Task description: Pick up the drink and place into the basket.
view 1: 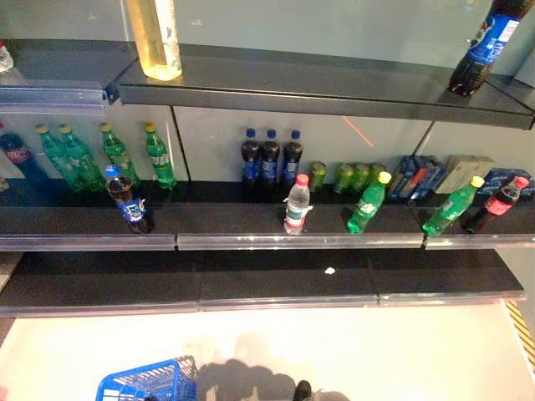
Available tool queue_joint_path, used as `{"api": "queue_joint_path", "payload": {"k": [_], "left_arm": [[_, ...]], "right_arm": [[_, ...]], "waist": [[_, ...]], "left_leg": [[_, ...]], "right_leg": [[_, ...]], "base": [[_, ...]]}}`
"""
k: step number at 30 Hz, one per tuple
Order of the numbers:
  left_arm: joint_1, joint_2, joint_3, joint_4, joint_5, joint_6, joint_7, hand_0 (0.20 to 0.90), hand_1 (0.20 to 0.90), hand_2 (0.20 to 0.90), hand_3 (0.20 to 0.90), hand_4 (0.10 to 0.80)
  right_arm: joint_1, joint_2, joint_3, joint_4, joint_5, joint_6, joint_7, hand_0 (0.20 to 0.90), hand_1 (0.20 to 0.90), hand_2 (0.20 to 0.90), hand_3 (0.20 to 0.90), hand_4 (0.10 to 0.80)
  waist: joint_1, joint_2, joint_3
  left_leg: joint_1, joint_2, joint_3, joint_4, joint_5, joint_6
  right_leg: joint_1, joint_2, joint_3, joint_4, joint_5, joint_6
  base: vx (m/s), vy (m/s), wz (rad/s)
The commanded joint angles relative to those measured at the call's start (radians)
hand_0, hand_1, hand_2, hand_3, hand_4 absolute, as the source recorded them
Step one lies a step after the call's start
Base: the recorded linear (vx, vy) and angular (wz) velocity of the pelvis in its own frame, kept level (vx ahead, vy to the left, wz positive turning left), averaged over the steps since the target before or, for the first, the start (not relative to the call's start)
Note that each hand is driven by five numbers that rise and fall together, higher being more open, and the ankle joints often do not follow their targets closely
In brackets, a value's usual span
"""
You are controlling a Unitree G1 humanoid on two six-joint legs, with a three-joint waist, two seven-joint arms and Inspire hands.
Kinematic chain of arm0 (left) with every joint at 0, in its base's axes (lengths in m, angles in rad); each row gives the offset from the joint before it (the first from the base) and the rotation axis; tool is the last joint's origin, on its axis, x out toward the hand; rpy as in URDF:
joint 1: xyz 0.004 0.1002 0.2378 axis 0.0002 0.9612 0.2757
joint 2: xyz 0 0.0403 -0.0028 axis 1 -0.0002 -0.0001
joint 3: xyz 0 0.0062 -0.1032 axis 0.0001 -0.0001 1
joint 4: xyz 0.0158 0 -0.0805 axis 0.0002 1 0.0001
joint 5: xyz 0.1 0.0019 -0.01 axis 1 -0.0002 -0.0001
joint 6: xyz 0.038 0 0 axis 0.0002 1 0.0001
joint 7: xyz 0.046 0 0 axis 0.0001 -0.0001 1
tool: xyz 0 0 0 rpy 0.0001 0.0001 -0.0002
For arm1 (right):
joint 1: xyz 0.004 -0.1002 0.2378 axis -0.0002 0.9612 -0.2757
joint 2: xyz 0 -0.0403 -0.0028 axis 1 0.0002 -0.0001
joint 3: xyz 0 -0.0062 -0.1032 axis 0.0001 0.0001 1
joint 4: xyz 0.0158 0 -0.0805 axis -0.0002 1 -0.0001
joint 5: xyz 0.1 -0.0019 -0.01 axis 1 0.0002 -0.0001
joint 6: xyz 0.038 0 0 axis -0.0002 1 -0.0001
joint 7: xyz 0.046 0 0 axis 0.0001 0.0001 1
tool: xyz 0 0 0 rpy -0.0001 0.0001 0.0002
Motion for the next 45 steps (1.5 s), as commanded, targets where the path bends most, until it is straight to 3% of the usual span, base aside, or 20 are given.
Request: {"api": "queue_joint_path", "payload": {"k": [1,7,11,13,17,22,23,25,26,28,29,31,32,33,35,36,37,40,43,45], "left_arm": [[0.001,0.049,0.110,-0.005,-0.159,-0.093,-0.001,0.300,0.300,0.300,0.200,0.100],[0.050,0.043,0.170,0.012,-0.320,-0.101,0.007,0.300,0.300,0.300,0.200,0.100],[0.072,0.050,0.222,0.031,-0.434,-0.129,-0.008,0.300,0.300,0.300,0.200,0.100],[0.078,0.056,0.241,0.040,-0.476,-0.132,-0.014,0.300,0.300,0.300,0.200,0.100],[0.080,0.063,0.256,0.050,-0.542,-0.152,-0.006,0.300,0.300,0.300,0.200,0.100],[0.080,0.072,0.288,0.065,-0.577,-0.196,0.019,0.300,0.300,0.300,0.200,0.100],[0.080,0.074,0.290,0.065,-0.577,-0.197,0.021,0.300,0.300,0.300,0.200,0.100],[0.081,0.090,0.311,0.073,-0.584,-0.199,0.029,0.300,0.300,0.300,0.200,0.100],[0.080,0.091,0.314,0.074,-0.585,-0.199,0.030,0.300,0.300,0.300,0.200,0.100],[0.078,0.102,0.322,0.084,-0.598,-0.196,0.028,0.300,0.300,0.300,0.200,0.100],[0.068,0.107,0.313,0.084,-0.609,-0.200,0.027,0.300,0.300,0.300,0.200,0.100],[0.044,0.106,0.295,0.079,-0.610,-0.201,0.034,0.300,0.300,0.300,0.200,0.100],[0.024,0.109,0.283,0.075,-0.618,-0.204,0.040,0.300,0.300,0.300,0.200,0.100],[0.013,0.113,0.272,0.071,-0.621,-0.203,0.043,0.300,0.300,0.300,0.200,0.100],[-0.015,0.117,0.230,0.064,-0.619,-0.198,0.054,0.300,0.300,0.300,0.200,0.100],[-0.031,0.117,0.212,0.061,-0.608,-0.197,0.050,0.300,0.300,0.300,0.200,0.100],[-0.046,0.118,0.200,0.054,-0.607,-0.198,0.044,0.300,0.300,0.300,0.200,0.100],[-0.045,0.114,0.186,0.039,-0.621,-0.200,0.024,0.300,0.300,0.300,0.200,0.100],[-0.041,0.097,0.182,0.037,-0.627,-0.217,-0.031,0.300,0.300,0.300,0.200,0.100],[-0.039,0.088,0.175,0.039,-0.628,-0.211,-0.070,0.300,0.300,0.300,0.200,0.100]], "right_arm": [[-0.050,-0.043,0.032,0.025,0.047,-0.013,-0.005,0.900,0.900,0.900,0.900,0.800],[-0.096,-0.068,0.079,-0.006,0.000,0.015,0.020,0.900,0.900,0.900,0.900,0.800],[-0.131,-0.058,0.142,-0.023,-0.040,0.042,0.011,0.900,0.900,0.900,0.900,0.800],[-0.136,-0.051,0.167,-0.033,-0.047,0.049,0.012,0.900,0.900,0.900,0.900,0.800],[-0.146,-0.030,0.207,-0.062,-0.044,0.065,-0.002,0.900,0.900,0.900,0.900,0.800],[-0.154,0.005,0.219,-0.050,-0.068,0.078,0.000,0.900,0.900,0.900,0.900,0.800],[-0.154,0.006,0.219,-0.049,-0.069,0.079,0.001,0.900,0.900,0.900,0.900,0.800],[-0.152,0.014,0.221,-0.044,-0.083,0.089,0.009,0.900,0.900,0.900,0.900,0.800],[-0.152,0.015,0.221,-0.044,-0.086,0.088,0.010,0.900,0.900,0.900,0.900,0.800],[-0.144,0.020,0.216,-0.041,-0.106,0.075,0.017,0.900,0.900,0.900,0.900,0.800],[-0.135,0.026,0.203,-0.033,-0.117,0.064,0.014,0.900,0.900,0.900,0.900,0.800],[-0.125,0.021,0.187,-0.015,-0.108,0.043,0.013,0.900,0.900,0.900,0.900,0.800],[-0.123,0.016,0.173,-0.006,-0.109,0.029,0.013,0.900,0.900,0.900,0.900,0.800],[-0.123,0.016,0.171,-0.002,-0.108,0.021,0.008,0.900,0.900,0.900,0.900,0.800],[-0.125,0.010,0.174,0.006,-0.068,0.007,-0.010,0.900,0.900,0.900,0.900,0.800],[-0.121,0.006,0.165,0.012,-0.044,0.000,-0.016,0.900,0.900,0.900,0.900,0.800],[-0.121,0.003,0.151,0.017,-0.041,-0.008,-0.008,0.900,0.900,0.900,0.900,0.800],[-0.129,0.005,0.155,0.014,-0.054,0.005,0.002,0.900,0.900,0.900,0.900,0.800],[-0.138,0.003,0.180,0.009,-0.055,0.022,0.015,0.900,0.900,0.900,0.900,0.800],[-0.141,0.000,0.197,0.000,-0.065,0.041,0.020,0.900,0.900,0.900,0.900,0.800]], "waist": [[0.029,-0.049,0.034],[0.099,-0.039,0.059],[0.168,-0.016,0.072],[0.199,-0.002,0.079],[0.232,0.004,0.071],[0.257,-0.023,0.028],[0.259,-0.026,0.027],[0.266,-0.050,0.028],[0.268,-0.049,0.028],[0.271,-0.032,0.026],[0.246,-0.022,0.033],[0.221,-0.008,0.036],[0.212,0.011,0.038],[0.207,0.019,0.045],[0.174,0.016,0.063],[0.151,0.006,0.070],[0.127,-0.005,0.073],[0.112,-0.005,0.073],[0.110,-0.019,0.059],[0.110,-0.027,0.054]], "left_leg": [[-0.156,-0.090,-0.155,0.153,0.065,0.024],[-0.214,-0.307,-0.355,0.167,-0.024,0.102],[-0.286,-0.388,-0.476,0.039,0.068,0.085],[-0.347,-0.421,-0.474,0.010,0.130,0.074],[-0.396,-0.482,-0.403,0.014,0.147,0.091],[-0.382,-0.531,-0.339,0.010,0.103,0.166],[-0.378,-0.531,-0.341,0.008,0.101,0.168],[-0.330,-0.531,-0.368,0.001,0.076,0.192],[-0.328,-0.525,-0.370,0.001,0.079,0.192],[-0.291,-0.481,-0.394,-0.009,0.077,0.193],[-0.237,-0.453,-0.412,-0.018,0.061,0.190],[-0.207,-0.427,-0.426,-0.020,0.050,0.184],[-0.188,-0.395,-0.434,-0.023,0.044,0.170],[-0.170,-0.380,-0.439,-0.027,0.033,0.163],[-0.130,-0.367,-0.473,-0.041,-0.003,0.150],[-0.106,-0.358,-0.502,-0.037,-0.042,0.137],[-0.084,-0.328,-0.531,-0.033,-0.074,0.111],[-0.039,-0.276,-0.544,-0.034,-0.118,0.085],[-0.013,-0.208,-0.532,-0.023,-0.132,0.044],[-0.010,-0.173,-0.520,0.004,-0.135,0.027]], "right_leg": [[0.205,0.025,0.053,-0.162,-0.011,0.046],[0.224,0.080,0.145,-0.159,-0.025,0.043],[0.263,0.135,0.198,-0.173,-0.047,0.044],[0.296,0.166,0.212,-0.174,-0.065,0.040],[0.327,0.210,0.228,-0.140,-0.090,0.034],[0.346,0.255,0.234,0.024,-0.064,0.062],[0.347,0.254,0.233,0.037,-0.056,0.067],[0.340,0.236,0.221,0.208,0.077,0.151],[0.334,0.240,0.221,0.223,0.100,0.158],[0.295,0.227,0.190,0.395,0.184,0.206],[0.205,0.182,0.165,0.492,0.172,0.216],[0.146,0.074,0.129,0.438,0.102,0.181],[0.104,-0.021,0.102,0.373,0.098,0.163],[0.065,-0.076,0.093,0.330,0.122,0.160],[0.022,-0.126,0.105,0.146,0.133,0.157],[-0.002,-0.161,0.158,0.004,0.151,0.165],[-0.025,-0.212,0.188,-0.150,0.211,0.192],[-0.012,-0.217,0.193,-0.233,0.258,0.222],[0.024,-0.195,0.205,-0.190,0.194,0.235],[0.030,-0.168,0.187,-0.145,0.139,0.214]], "base": [[0.004,-0.422,-0.27],[0.089,-0.236,-0.86],[0.228,-0.205,-1.05],[0.263,-0.223,-0.41],[0.268,-0.246,-0.68],[0.349,-0.206,-0.55],[0.338,-0.153,-0.04],[0.313,-0.151,0.07],[0.232,-0.135,0.01],[0.303,-0.171,-0.43],[0.417,-0.216,-0.62],[0.324,-0.215,-0.26],[0.202,-0.255,0.04],[0.230,-0.341,0.14],[0.277,-0.430,0.13],[0.415,-0.705,0.38],[0.386,-0.613,0.60],[0.254,-0.473,0.58],[0.169,-0.540,0.49],[0.162,-0.535,0.38]]}}
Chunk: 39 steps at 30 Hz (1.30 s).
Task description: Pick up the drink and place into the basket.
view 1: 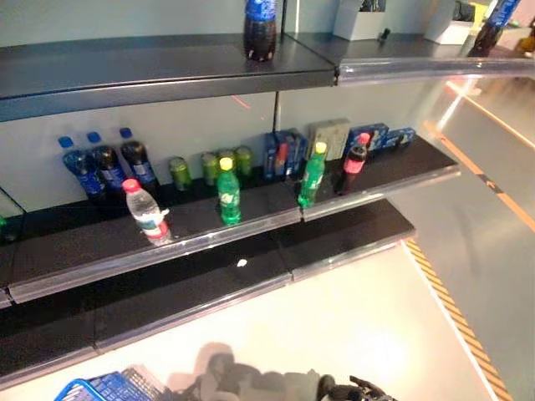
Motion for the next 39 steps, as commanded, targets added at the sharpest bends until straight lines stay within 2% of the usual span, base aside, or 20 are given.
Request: {"api": "queue_joint_path", "payload": {"k": [1,3,5,6,7,9,15,18,20,22,24,25,27,30,32,33,35,36,37,39], "left_arm": [[0.040,0.064,0.019,0.020,0.006,-0.137,-0.069,0.300,0.300,0.300,0.200,0.100],[0.048,0.044,0.015,0.021,0.020,-0.129,-0.059,0.300,0.300,0.300,0.200,0.100],[0.052,0.034,0.020,0.033,0.067,-0.107,-0.082,0.300,0.300,0.300,0.200,0.100],[0.050,0.035,0.011,0.033,0.082,-0.103,-0.070,0.300,0.300,0.300,0.200,0.100],[0.053,0.035,0.009,0.033,0.084,-0.100,-0.067,0.300,0.300,0.300,0.200,0.100],[0.064,0.031,0.009,0.033,0.089,-0.097,-0.056,0.300,0.300,0.300,0.200,0.100],[0.073,0.029,0.056,0.047,0.134,-0.098,-0.084,0.300,0.300,0.300,0.200,0.100],[0.059,0.026,0.057,0.041,0.147,-0.114,-0.091,0.300,0.300,0.300,0.200,0.100],[0.055,0.024,0.057,0.037,0.146,-0.133,-0.075,0.300,0.300,0.300,0.200,0.100],[0.042,0.030,0.068,0.036,0.153,-0.149,-0.058,0.300,0.300,0.300,0.200,0.100],[0.032,0.042,0.069,0.033,0.180,-0.146,-0.052,0.300,0.300,0.300,0.200,0.100],[0.031,0.047,0.064,0.030,0.185,-0.144,-0.048,0.300,0.300,0.300,0.200,0.100],[0.029,0.052,0.055,0.022,0.186,-0.141,-0.047,0.300,0.300,0.300,0.200,0.100],[-0.010,0.060,-0.011,0.004,0.154,-0.151,-0.061,0.300,0.300,0.300,0.200,0.100],[-0.060,0.072,-0.090,-0.024,0.108,-0.163,-0.040,0.300,0.300,0.300,0.200,0.100],[-0.072,0.070,-0.103,-0.038,0.107,-0.169,-0.032,0.300,0.300,0.300,0.200,0.100],[-0.086,0.060,-0.127,-0.090,0.104,-0.191,-0.007,0.300,0.300,0.300,0.200,0.100],[-0.085,0.057,-0.133,-0.099,0.102,-0.196,-0.001,0.300,0.300,0.300,0.200,0.100],[-0.082,0.052,-0.146,-0.122,0.093,-0.208,0.008,0.300,0.300,0.300,0.200,0.100],[-0.074,0.034,-0.156,-0.140,0.102,-0.230,0.007,0.300,0.300,0.300,0.200,0.100]], "right_arm": [[-0.015,-0.021,0.031,0.000,-0.003,0.027,0.007,0.900,0.900,0.900,0.900,0.800],[-0.016,-0.031,0.038,0.002,0.017,0.024,0.007,0.900,0.900,0.900,0.900,0.800],[-0.022,-0.039,0.023,0.009,0.052,0.025,0.006,0.900,0.900,0.900,0.900,0.800],[-0.025,-0.044,0.017,0.012,0.068,0.019,0.006,0.900,0.900,0.900,0.900,0.800],[-0.026,-0.047,0.016,0.013,0.071,0.018,0.006,0.900,0.900,0.900,0.900,0.800],[-0.040,-0.057,0.012,0.012,0.064,0.023,0.011,0.900,0.900,0.900,0.900,0.800],[-0.049,-0.046,0.017,0.016,0.039,0.031,0.005,0.900,0.900,0.900,0.900,0.800],[-0.043,-0.024,0.036,-0.001,0.018,0.032,-0.004,0.900,0.900,0.900,0.900,0.800],[-0.044,-0.011,0.050,-0.007,0.017,0.036,-0.009,0.900,0.900,0.900,0.900,0.800],[-0.037,0.011,0.057,-0.008,0.029,0.041,-0.015,0.900,0.900,0.900,0.900,0.800],[-0.017,0.024,0.051,-0.008,0.017,0.023,-0.004,0.900,0.900,0.900,0.900,0.800],[-0.006,0.026,0.049,-0.012,0.011,0.016,-0.001,0.900,0.900,0.900,0.900,0.800],[0.006,0.028,0.048,-0.012,0.013,0.015,-0.005,0.900,0.900,0.900,0.900,0.800],[0.016,0.020,0.044,0.004,0.028,-0.010,-0.007,0.900,0.900,0.900,0.900,0.800],[0.000,0.013,0.063,0.007,0.044,-0.045,-0.013,0.900,0.900,0.900,0.900,0.800],[-0.007,0.009,0.069,0.003,0.060,-0.047,-0.018,0.900,0.900,0.900,0.900,0.800],[-0.030,-0.005,0.078,-0.018,0.069,-0.039,-0.012,0.900,0.900,0.900,0.900,0.800],[-0.037,-0.006,0.081,-0.021,0.072,-0.034,-0.013,0.900,0.900,0.900,0.900,0.800],[-0.052,-0.005,0.089,-0.029,0.072,-0.023,-0.008,0.900,0.900,0.900,0.900,0.800],[-0.063,-0.008,0.105,-0.046,0.081,-0.010,0.002,0.900,0.900,0.900,0.900,0.800]], "waist": [[0.008,-0.052,0.023],[0.027,-0.064,0.031],[0.039,-0.080,0.048],[0.046,-0.083,0.053],[0.052,-0.077,0.056],[0.070,-0.061,0.059],[0.104,-0.026,0.043],[0.120,-0.020,0.044],[0.125,-0.027,0.044],[0.127,-0.042,0.040],[0.114,-0.043,0.037],[0.107,-0.028,0.035],[0.086,-0.020,0.035],[0.045,-0.012,0.043],[0.012,-0.003,0.067],[0.000,-0.003,0.073],[-0.026,-0.016,0.089],[-0.031,-0.015,0.092],[-0.035,-0.014,0.095],[-0.022,-0.023,0.088]], "left_leg": [[0.073,-0.035,0.051,0.056,-0.044,0.044],[-0.006,-0.007,0.064,0.162,0.066,0.038],[-0.111,-0.014,0.134,0.273,0.108,0.065],[-0.148,-0.039,0.193,0.291,0.091,0.079],[-0.151,-0.058,0.202,0.292,0.068,0.084],[-0.166,-0.143,0.244,0.243,0.051,0.093],[-0.207,-0.266,0.314,0.046,0.125,0.101],[-0.275,-0.278,0.406,0.048,0.164,0.108],[-0.275,-0.280,0.383,0.068,0.137,0.130],[-0.256,-0.296,0.344,0.074,0.112,0.164],[-0.213,-0.289,0.327,0.055,0.092,0.203],[-0.194,-0.268,0.306,0.046,0.094,0.208],[-0.171,-0.252,0.299,0.043,0.086,0.209],[-0.144,-0.228,0.258,0.057,0.071,0.183],[-0.121,-0.201,0.200,0.042,0.058,0.151],[-0.115,-0.190,0.183,0.042,0.047,0.140],[-0.085,-0.154,0.160,0.038,0.004,0.100],[-0.073,-0.139,0.153,0.035,-0.003,0.094],[-0.053,-0.098,0.139,0.025,-0.006,0.078],[-0.059,-0.040,0.149,0.015,0.026,0.053]], "right_leg": [[-0.057,-0.052,0.026,0.052,-0.007,0.047],[-0.024,-0.020,-0.011,0.045,-0.029,0.010],[0.021,0.003,-0.058,0.021,-0.043,-0.024],[0.047,0.013,-0.109,0.012,-0.056,-0.039],[0.061,0.022,-0.120,0.010,-0.065,-0.040],[0.087,0.053,-0.150,0.003,-0.080,-0.045],[0.146,0.154,-0.153,-0.030,-0.120,-0.063],[0.180,0.191,-0.161,0.003,-0.176,-0.080],[0.172,0.194,-0.153,0.082,-0.233,-0.087],[0.166,0.196,-0.135,0.227,-0.229,-0.058],[0.109,0.189,-0.115,0.484,-0.105,0.014],[0.070,0.186,-0.107,0.591,-0.062,0.033],[0.021,0.162,-0.082,0.660,-0.055,0.037],[-0.026,0.055,-0.043,0.498,-0.084,0.003],[-0.094,-0.054,0.023,0.296,-0.024,0.012],[-0.095,-0.072,0.035,0.204,-0.018,0.018],[-0.121,-0.144,0.070,-0.006,0.101,0.067],[-0.124,-0.148,0.079,-0.016,0.118,0.071],[-0.139,-0.144,0.107,0.020,0.114,0.079],[-0.097,-0.118,0.069,0.039,0.036,0.084]], "base": [[0.113,-0.533,0.11],[0.049,-0.521,0.18],[0.028,-0.526,0.43],[0.047,-0.397,0.73],[0.061,-0.346,0.88],[0.110,-0.224,0.35],[0.243,-0.183,0.06],[0.293,-0.175,0.21],[0.261,-0.121,0.65],[0.267,-0.092,0.18],[0.263,-0.049,0.01],[0.221,-0.053,0.07],[0.185,-0.117,0.24],[0.163,-0.292,0.63],[0.066,-0.455,0.74],[0.122,-0.576,0.67],[0.132,-0.551,0.65],[0.041,-0.511,0.51],[-0.004,-0.495,0.46],[-0.013,-0.534,0.53]]}}
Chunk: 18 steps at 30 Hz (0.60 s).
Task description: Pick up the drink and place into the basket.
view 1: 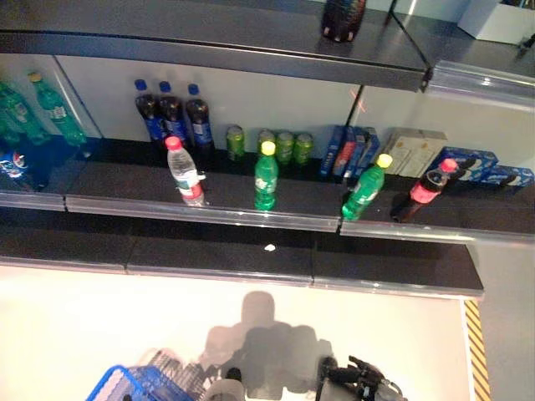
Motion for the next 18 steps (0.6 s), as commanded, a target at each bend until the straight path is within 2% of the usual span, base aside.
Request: {"api": "queue_joint_path", "payload": {"k": [1,2,4,5,6,7,10,12,16,18], "left_arm": [[-0.013,0.071,0.044,-0.086,-0.008,-0.183,-0.028,0.300,0.300,0.300,0.200,0.100],[-0.006,0.056,0.052,-0.090,0.019,-0.187,-0.026,0.300,0.300,0.300,0.200,0.100],[0.001,0.052,0.061,-0.088,0.062,-0.170,-0.005,0.300,0.300,0.300,0.200,0.100],[0.004,0.050,0.059,-0.077,0.072,-0.151,0.019,0.300,0.300,0.300,0.200,0.100],[0.004,0.048,0.066,-0.070,0.085,-0.137,0.027,0.300,0.300,0.300,0.200,0.100],[0.007,0.046,0.078,-0.044,0.124,-0.111,0.022,0.300,0.300,0.300,0.200,0.100],[0.010,0.052,0.079,0.006,0.117,-0.078,-0.021,0.300,0.300,0.300,0.200,0.100],[0.018,0.050,0.079,0.020,0.100,-0.075,-0.043,0.300,0.300,0.300,0.200,0.100],[0.038,0.047,0.092,0.024,0.081,-0.075,-0.086,0.300,0.300,0.300,0.200,0.100],[0.038,0.043,0.092,0.019,0.081,-0.077,-0.085,0.300,0.300,0.300,0.200,0.100]], "right_arm": [[0.010,-0.013,0.036,-0.034,0.033,0.039,0.030,0.900,0.900,0.900,0.900,0.800],[0.014,-0.013,0.042,-0.050,0.035,0.049,0.027,0.900,0.900,0.900,0.900,0.800],[0.017,-0.030,0.052,-0.069,0.034,0.034,0.035,0.900,0.900,0.900,0.900,0.800],[0.015,-0.046,0.061,-0.092,0.054,0.028,0.041,0.900,0.900,0.900,0.900,0.800],[0.017,-0.052,0.057,-0.099,0.065,0.025,0.043,0.900,0.900,0.900,0.900,0.800],[0.019,-0.064,0.042,-0.100,0.082,0.020,0.050,0.900,0.900,0.900,0.900,0.800],[0.014,-0.087,0.022,-0.088,0.078,0.007,0.065,0.900,0.900,0.900,0.900,0.800],[0.011,-0.099,0.015,-0.091,0.073,0.000,0.078,0.900,0.900,0.900,0.900,0.800],[0.016,-0.111,0.024,-0.136,0.034,-0.033,0.088,0.900,0.900,0.900,0.900,0.800],[0.021,-0.118,0.041,-0.193,0.010,-0.032,0.097,0.900,0.900,0.900,0.900,0.800]], "waist": [[0.010,0.009,0.001],[0.011,0.009,-0.001],[0.014,0.005,0.002],[0.016,0.002,0.005],[0.016,0.004,0.006],[0.013,0.004,0.009],[-0.002,0.005,0.004],[-0.011,0.014,-0.004],[-0.015,0.031,-0.014],[-0.024,0.034,-0.020]], "left_leg": [[0.006,0.087,0.003,0.003,-0.012,-0.014],[-0.007,0.123,0.008,-0.008,0.029,-0.028],[-0.025,0.164,0.017,-0.029,0.084,-0.043],[-0.047,0.199,0.037,-0.062,0.150,-0.057],[-0.062,0.207,0.049,-0.064,0.177,-0.059],[-0.089,0.203,0.073,-0.045,0.194,-0.055],[-0.089,0.174,0.105,-0.023,0.162,-0.054],[-0.072,0.158,0.104,-0.032,0.157,-0.057],[-0.034,0.158,0.076,-0.062,0.177,-0.074],[-0.010,0.160,0.093,-0.080,0.168,-0.081]], "right_leg": [[0.032,0.012,-0.030,0.007,0.047,0.014],[0.044,0.041,-0.036,0.020,0.016,-0.004],[0.054,0.072,-0.055,0.019,-0.004,-0.033],[0.063,0.095,-0.083,0.008,-0.011,-0.051],[0.067,0.104,-0.095,0.004,-0.016,-0.058],[0.070,0.114,-0.118,-0.003,-0.025,-0.075],[0.064,0.119,-0.148,-0.014,-0.027,-0.091],[0.058,0.128,-0.154,-0.011,-0.029,-0.098],[0.082,0.152,-0.140,-0.013,-0.046,-0.106],[0.095,0.143,-0.146,-0.017,-0.045,-0.101]], "base": [[-0.042,-0.465,0.38],[-0.070,-0.404,0.19],[-0.103,-0.360,0.10],[-0.149,-0.352,0.07],[-0.211,-0.354,0.11],[-0.186,-0.231,0.13],[-0.132,-0.110,0.35],[-0.062,-0.009,0.03],[0.030,0.070,-0.02],[0.041,0.119,-0.26]]}}
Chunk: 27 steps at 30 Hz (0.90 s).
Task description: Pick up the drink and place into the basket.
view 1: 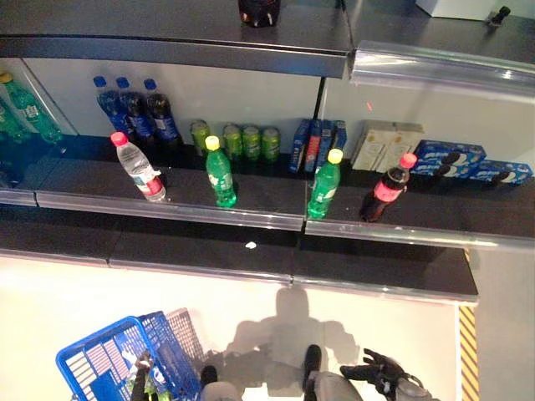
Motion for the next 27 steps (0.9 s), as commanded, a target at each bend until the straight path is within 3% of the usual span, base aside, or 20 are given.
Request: {"api": "queue_joint_path", "payload": {"k": [1,8,14,19,27], "left_arm": [[0.068,0.070,0.041,0.016,-0.031,-0.096,-0.029,0.300,0.300,0.300,0.200,0.100],[0.093,0.081,0.035,-0.042,-0.004,-0.111,0.042,0.300,0.300,0.300,0.200,0.100],[0.114,0.108,0.046,-0.083,0.001,-0.103,0.088,0.300,0.300,0.300,0.200,0.100],[0.133,0.112,0.066,-0.092,0.007,-0.095,0.080,0.300,0.300,0.300,0.200,0.100],[0.156,0.095,0.104,-0.081,0.031,-0.085,0.044,0.300,0.300,0.300,0.200,0.100]], "right_arm": [[-0.024,0.024,0.014,-0.111,-0.039,-0.044,0.040,0.900,0.900,0.900,0.900,0.800],[0.043,-0.014,0.074,-0.471,-0.116,0.014,-0.004,0.900,0.900,0.900,0.900,0.800],[0.091,-0.084,0.081,-0.730,-0.132,0.010,-0.033,0.900,0.900,0.900,0.900,0.800],[0.141,-0.154,0.003,-0.969,-0.153,-0.041,-0.090,0.900,0.900,0.900,0.900,0.800],[0.170,-0.218,-0.129,-1.219,-0.152,-0.145,-0.154,0.900,0.900,0.900,0.900,0.800]], "waist": [[0.003,-0.031,-0.009],[-0.040,-0.037,-0.023],[-0.076,-0.051,-0.026],[-0.111,-0.060,-0.032],[-0.139,-0.064,-0.046]], "left_leg": [[0.035,-0.019,0.005,-0.026,0.121,-0.015],[0.097,-0.044,0.064,-0.054,0.063,-0.008],[0.139,-0.058,0.113,-0.067,0.035,0.011],[0.162,-0.064,0.146,-0.069,0.012,0.028],[0.175,-0.065,0.168,-0.049,-0.017,0.038]], "right_leg": [[0.082,-0.031,-0.005,0.049,-0.107,0.033],[0.119,-0.069,0.001,0.025,-0.081,0.076],[0.135,-0.086,0.025,0.001,-0.058,0.106],[0.130,-0.089,0.054,-0.006,-0.052,0.119],[0.127,-0.080,0.081,-0.005,-0.065,0.118]], "base": [[0.025,0.117,-0.30],[0.043,0.088,0.04],[0.015,0.035,-0.07],[-0.017,0.008,-0.14],[-0.016,-0.005,-0.16]]}}
